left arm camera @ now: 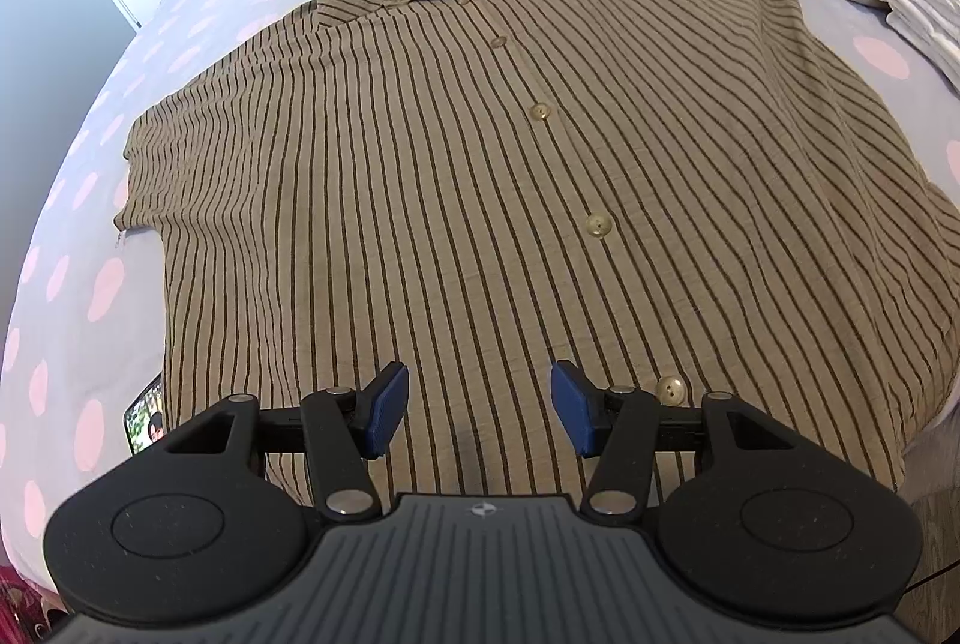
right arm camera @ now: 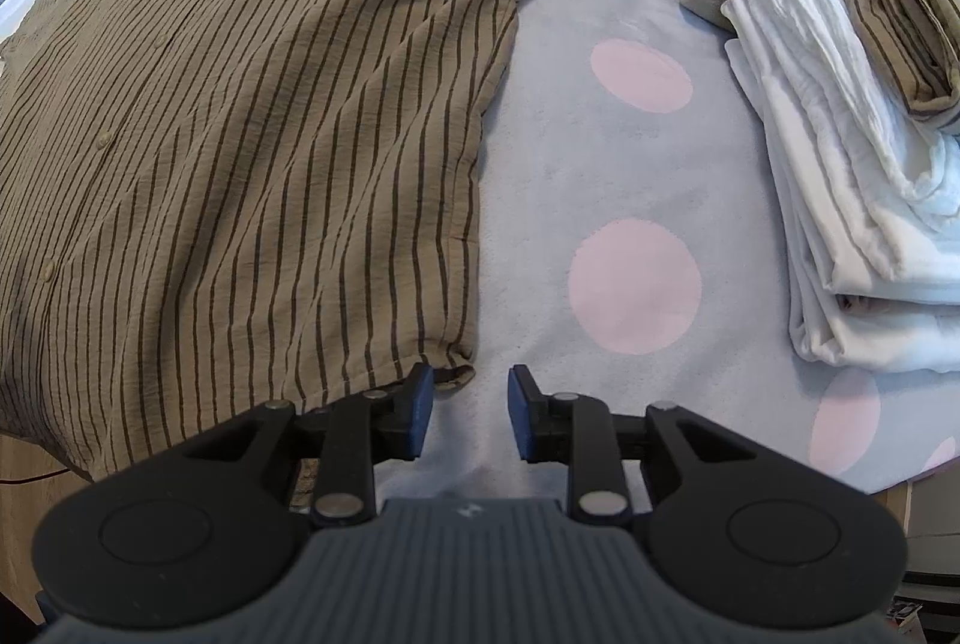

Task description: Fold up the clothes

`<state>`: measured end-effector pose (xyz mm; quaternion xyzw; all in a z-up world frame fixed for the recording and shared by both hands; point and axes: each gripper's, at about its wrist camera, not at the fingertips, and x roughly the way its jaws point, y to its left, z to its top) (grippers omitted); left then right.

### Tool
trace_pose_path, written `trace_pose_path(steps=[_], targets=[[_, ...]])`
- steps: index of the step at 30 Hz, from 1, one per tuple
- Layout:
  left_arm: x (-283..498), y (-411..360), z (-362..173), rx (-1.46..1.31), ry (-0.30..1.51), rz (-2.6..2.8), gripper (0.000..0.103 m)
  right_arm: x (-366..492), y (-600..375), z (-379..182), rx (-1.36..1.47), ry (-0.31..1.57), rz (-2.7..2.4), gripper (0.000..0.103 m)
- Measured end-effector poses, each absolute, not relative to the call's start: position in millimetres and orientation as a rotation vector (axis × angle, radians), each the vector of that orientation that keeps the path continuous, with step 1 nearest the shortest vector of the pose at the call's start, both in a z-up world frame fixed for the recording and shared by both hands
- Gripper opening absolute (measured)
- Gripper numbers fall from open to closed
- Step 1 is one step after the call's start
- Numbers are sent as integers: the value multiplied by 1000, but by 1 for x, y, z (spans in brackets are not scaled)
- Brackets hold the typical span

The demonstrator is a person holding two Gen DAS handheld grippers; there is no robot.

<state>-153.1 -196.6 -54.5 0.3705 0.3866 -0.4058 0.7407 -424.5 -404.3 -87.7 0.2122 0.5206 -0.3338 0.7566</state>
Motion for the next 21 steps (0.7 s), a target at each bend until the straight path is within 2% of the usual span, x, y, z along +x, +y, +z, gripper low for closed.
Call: trace_pose_path(steps=[9,21], targets=[[-158,-199,-67,860,877,-895,51,-438,-423,-80,614,1027,-794,30],[-166,-201,-77,906,877,-917,51,-417,-428,-109,710,1068,-723,30]])
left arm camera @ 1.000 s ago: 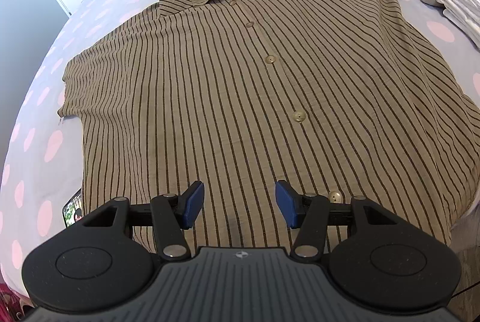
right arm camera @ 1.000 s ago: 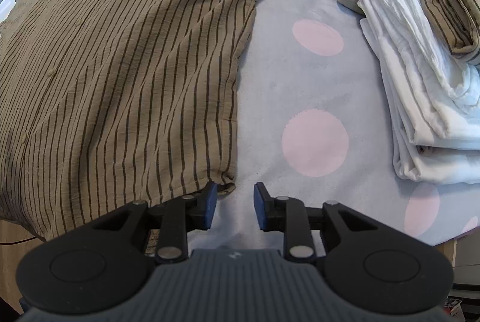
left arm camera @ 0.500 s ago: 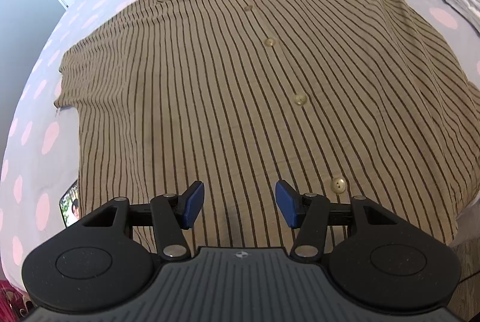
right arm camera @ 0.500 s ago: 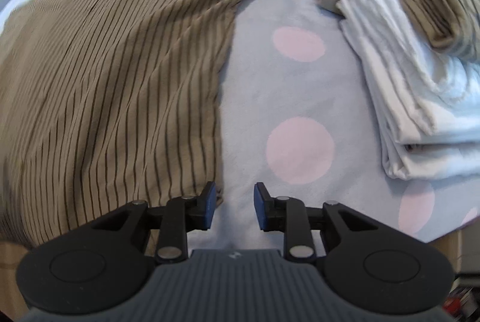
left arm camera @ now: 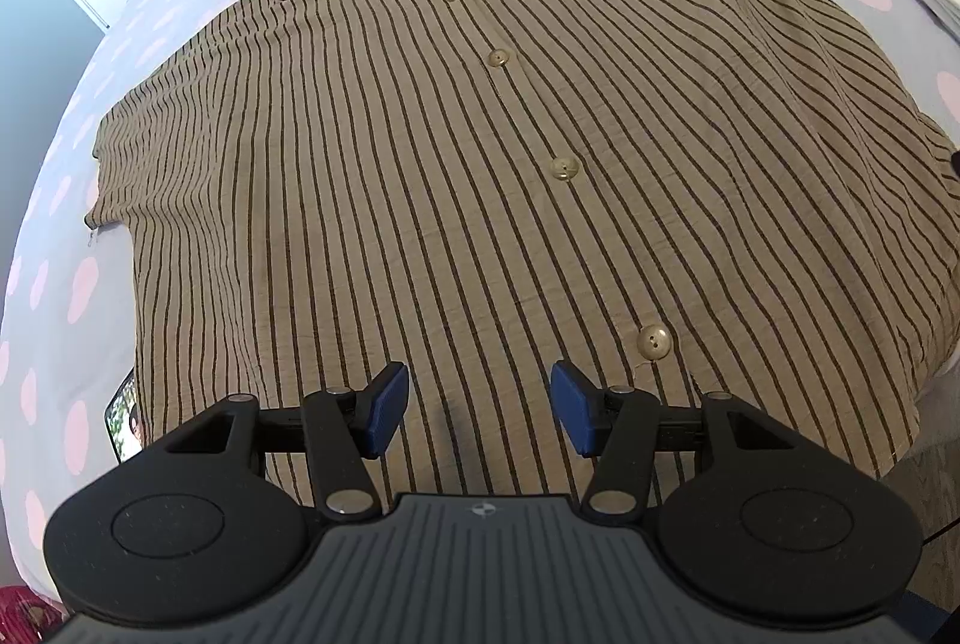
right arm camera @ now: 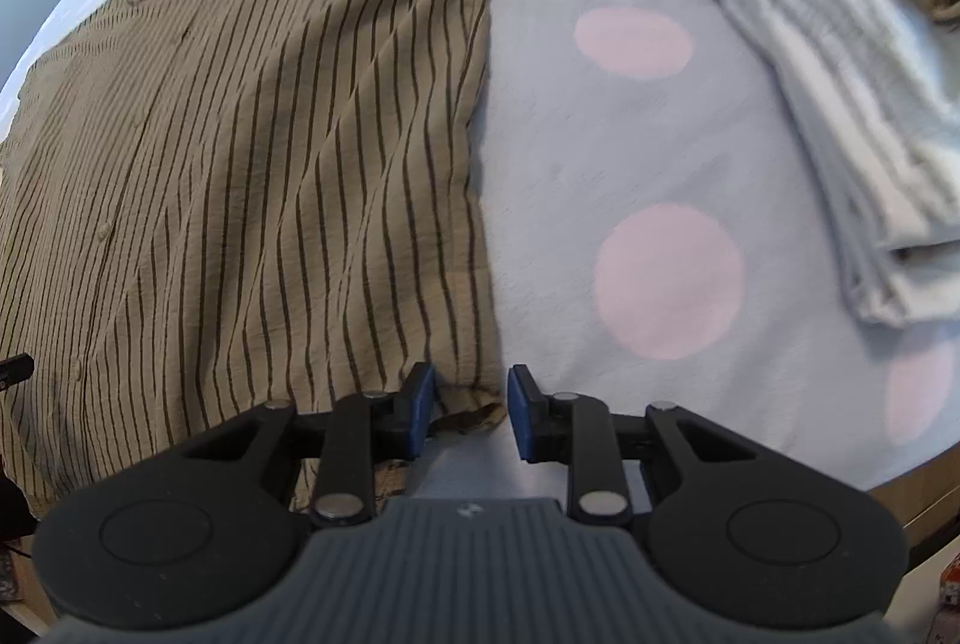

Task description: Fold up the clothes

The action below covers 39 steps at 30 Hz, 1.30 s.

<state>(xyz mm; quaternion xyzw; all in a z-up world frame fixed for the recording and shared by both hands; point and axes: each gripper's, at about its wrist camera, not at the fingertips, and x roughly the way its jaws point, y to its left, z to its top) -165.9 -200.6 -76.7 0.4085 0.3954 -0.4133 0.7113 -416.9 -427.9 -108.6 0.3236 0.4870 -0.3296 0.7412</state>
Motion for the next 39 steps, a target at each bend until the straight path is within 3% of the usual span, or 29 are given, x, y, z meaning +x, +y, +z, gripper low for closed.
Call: trace_pose_path(steps=[2,3,15,18,22,29,30,32,34,39], targets=[[-165,-201,-78,907,880,-909,51,-410,-425,-115,689,1104,-711,19],[-164,-202,-78,906,882,-905,51,-406,-422,-116,658,1123,-708,0],[-165,-204,-76,911,882,-929,51,-457,-421,-51,682,977,-919,0],[-170,-205,-76,918,873,-944,51,-452,-420,-63,739,964,-835,7],[-173,-205,-78,925,873,-944,51,-431,-414,-75,685,1005,-781,29],[-172,-202,-86,943,888,-938,51,-399,-417,-100,609,1089,-746,37],[-171,-202,-88,945,891,-937,51,-397,-417,-104,594,1117,-751,36],[-169,-202,-90,945,896,-934,51,-392,-414,-111,551,1179,-764,16],[-166,-202,-91,943,901,-931,51,-389,-411,-115,511,1226,-771,3],[-165,-203,-93,944,906,-942,51,-404,-404,-87,514,1164,-815,1]])
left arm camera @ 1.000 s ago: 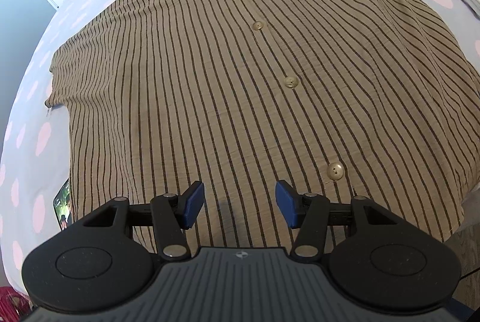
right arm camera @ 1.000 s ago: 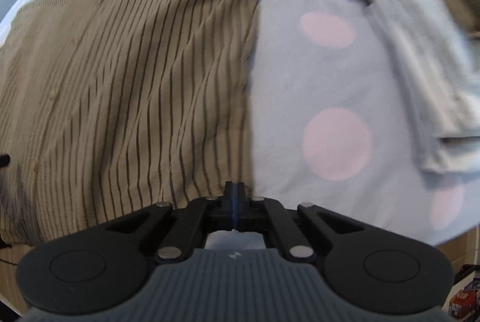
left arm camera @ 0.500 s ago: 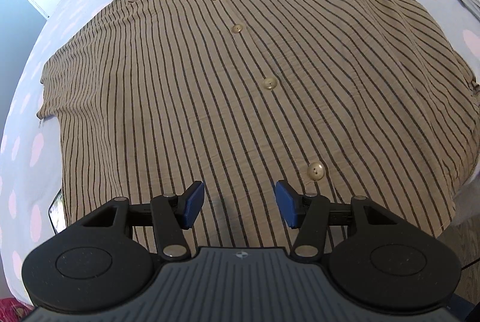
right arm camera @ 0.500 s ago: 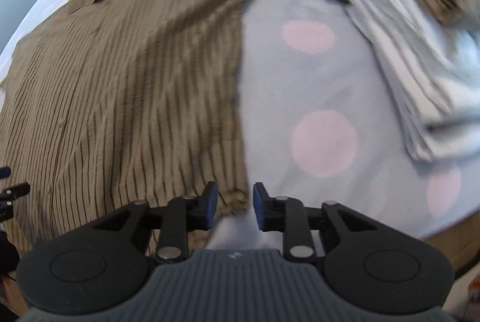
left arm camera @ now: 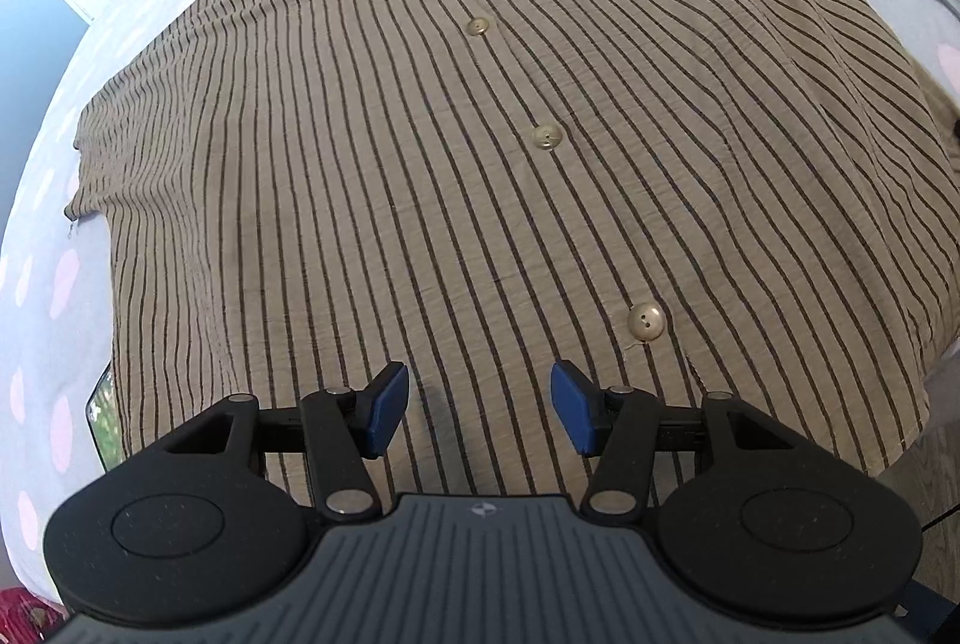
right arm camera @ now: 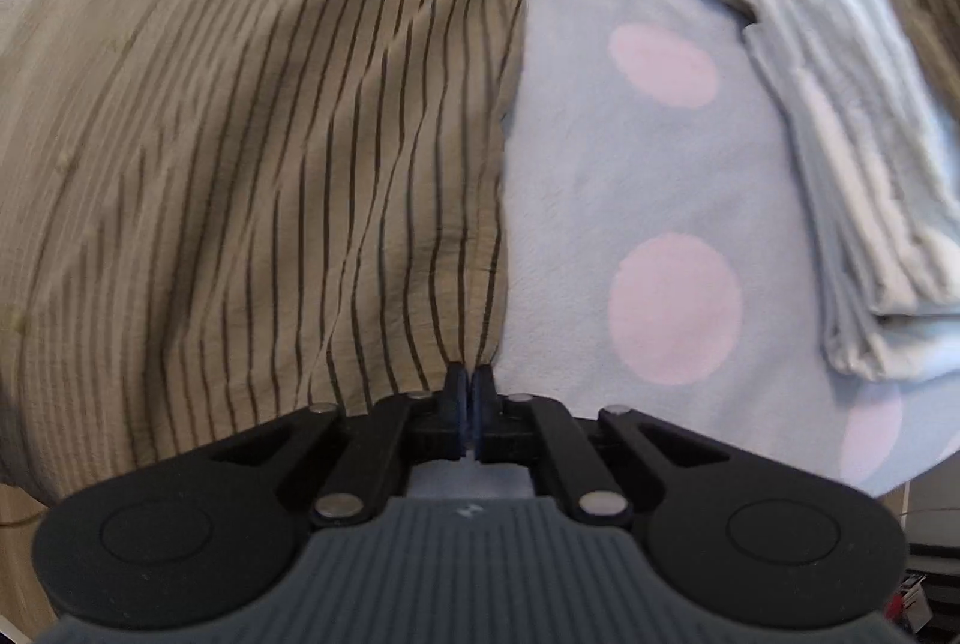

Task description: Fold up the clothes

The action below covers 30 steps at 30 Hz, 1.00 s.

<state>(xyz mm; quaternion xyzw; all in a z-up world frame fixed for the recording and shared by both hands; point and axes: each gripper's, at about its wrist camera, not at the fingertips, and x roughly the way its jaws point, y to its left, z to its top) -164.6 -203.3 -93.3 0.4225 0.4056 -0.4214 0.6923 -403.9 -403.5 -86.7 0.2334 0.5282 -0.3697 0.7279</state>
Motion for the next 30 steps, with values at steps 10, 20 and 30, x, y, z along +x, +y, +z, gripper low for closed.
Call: trace_pose_path(steps=[10,20,30], targets=[[-175,-203,-94,963,907,-963,51,-456,-406,-63,629,1187,-990,1],[-181,-195,-99,964,932,-989,51,-447,-404,-91,588,1348,-968,1],[-185,-190,-110,978,1005,-1027,42,-451,-397,-55,553,1165,-995,9]])
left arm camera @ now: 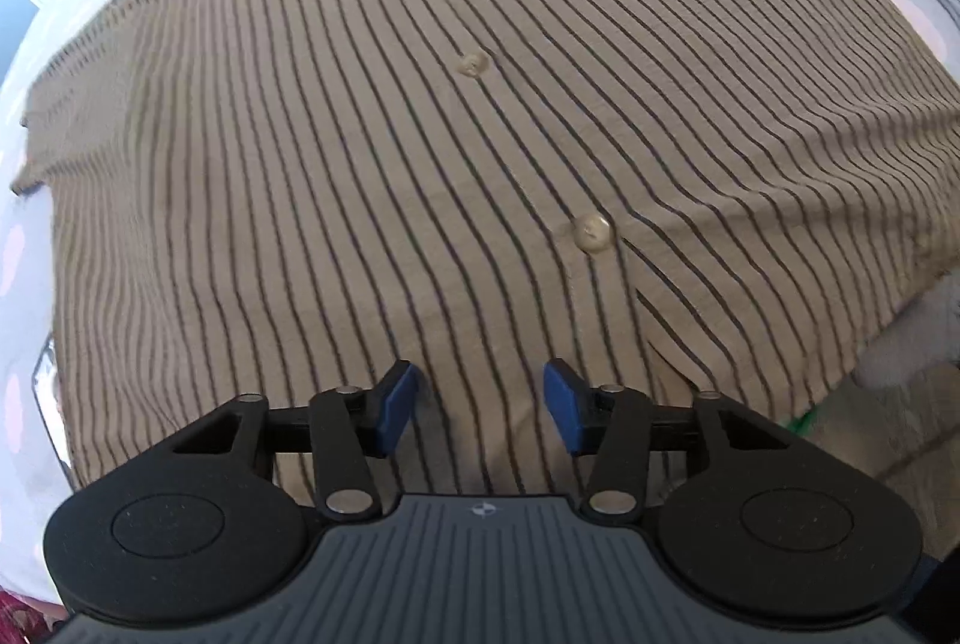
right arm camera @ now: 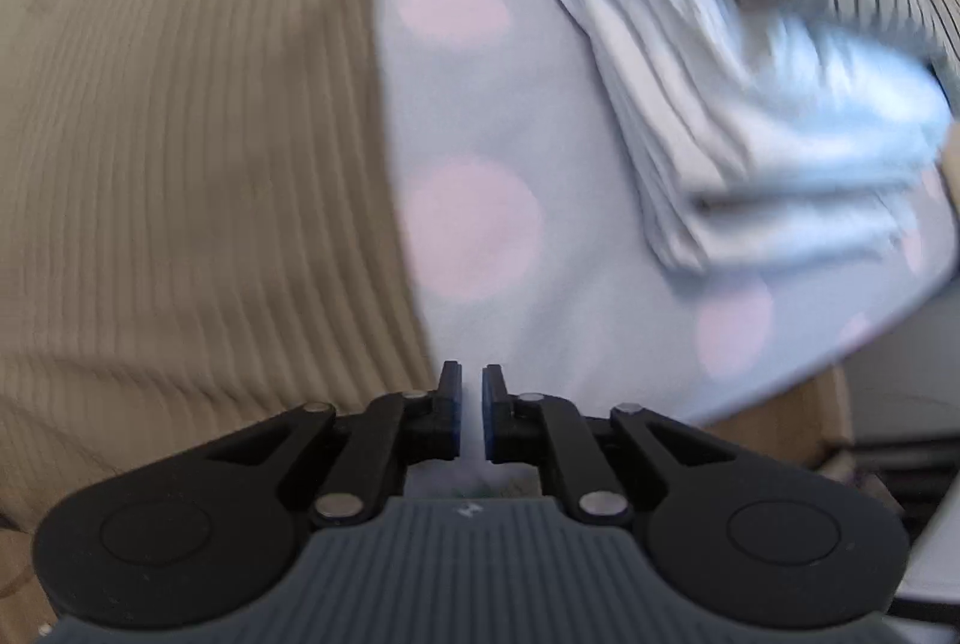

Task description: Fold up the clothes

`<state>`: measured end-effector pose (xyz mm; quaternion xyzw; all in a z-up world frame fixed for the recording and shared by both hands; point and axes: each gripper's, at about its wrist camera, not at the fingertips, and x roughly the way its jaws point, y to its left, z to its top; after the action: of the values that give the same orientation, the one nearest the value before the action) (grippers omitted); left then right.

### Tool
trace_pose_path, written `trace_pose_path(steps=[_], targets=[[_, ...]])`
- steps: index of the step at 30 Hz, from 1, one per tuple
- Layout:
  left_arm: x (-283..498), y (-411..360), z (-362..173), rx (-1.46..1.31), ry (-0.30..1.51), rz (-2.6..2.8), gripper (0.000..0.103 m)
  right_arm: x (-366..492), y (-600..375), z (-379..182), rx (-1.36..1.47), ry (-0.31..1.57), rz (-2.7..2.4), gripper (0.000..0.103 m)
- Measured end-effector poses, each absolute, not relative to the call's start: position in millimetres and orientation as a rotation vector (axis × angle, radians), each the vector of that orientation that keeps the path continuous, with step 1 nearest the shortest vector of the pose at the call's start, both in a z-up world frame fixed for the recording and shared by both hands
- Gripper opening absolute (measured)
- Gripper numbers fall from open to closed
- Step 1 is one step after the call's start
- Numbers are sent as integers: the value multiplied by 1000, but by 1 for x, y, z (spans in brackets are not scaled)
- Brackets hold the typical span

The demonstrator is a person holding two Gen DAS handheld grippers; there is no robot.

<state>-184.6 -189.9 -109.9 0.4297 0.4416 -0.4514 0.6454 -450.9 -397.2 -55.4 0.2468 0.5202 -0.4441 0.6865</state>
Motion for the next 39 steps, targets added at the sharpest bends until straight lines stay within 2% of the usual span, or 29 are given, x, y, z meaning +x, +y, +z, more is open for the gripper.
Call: trace_pose_path(steps=[4,9,11,13,20,26,34,35,39], targets=[[-188,-187,-112,991,1050,-1047,42,-433,-382,-50,526,1129,-834,15],[-162,-176,-109,854,1209,-1037,43,-413,-364,-48,463,1136,-756,15],[-153,-171,-102,817,1200,-1014,43,-411,-364,-44,466,1097,-748,15],[-144,-165,-91,776,1162,-987,43,-408,-364,-38,474,1064,-745,24],[-80,-128,-54,627,1046,-767,46,-382,-350,-28,441,1029,-690,25],[-17,-94,-37,561,1106,-636,47,-353,-345,-27,455,1015,-614,25],[17,-62,-66,634,1188,-512,47,-326,-336,-28,410,992,-519,26],[17,-61,-69,629,1192,-526,46,-324,-335,-29,406,995,-518,26],[13,-61,-76,669,1193,-544,8,-321,-334,-31,391,1007,-539,27]])
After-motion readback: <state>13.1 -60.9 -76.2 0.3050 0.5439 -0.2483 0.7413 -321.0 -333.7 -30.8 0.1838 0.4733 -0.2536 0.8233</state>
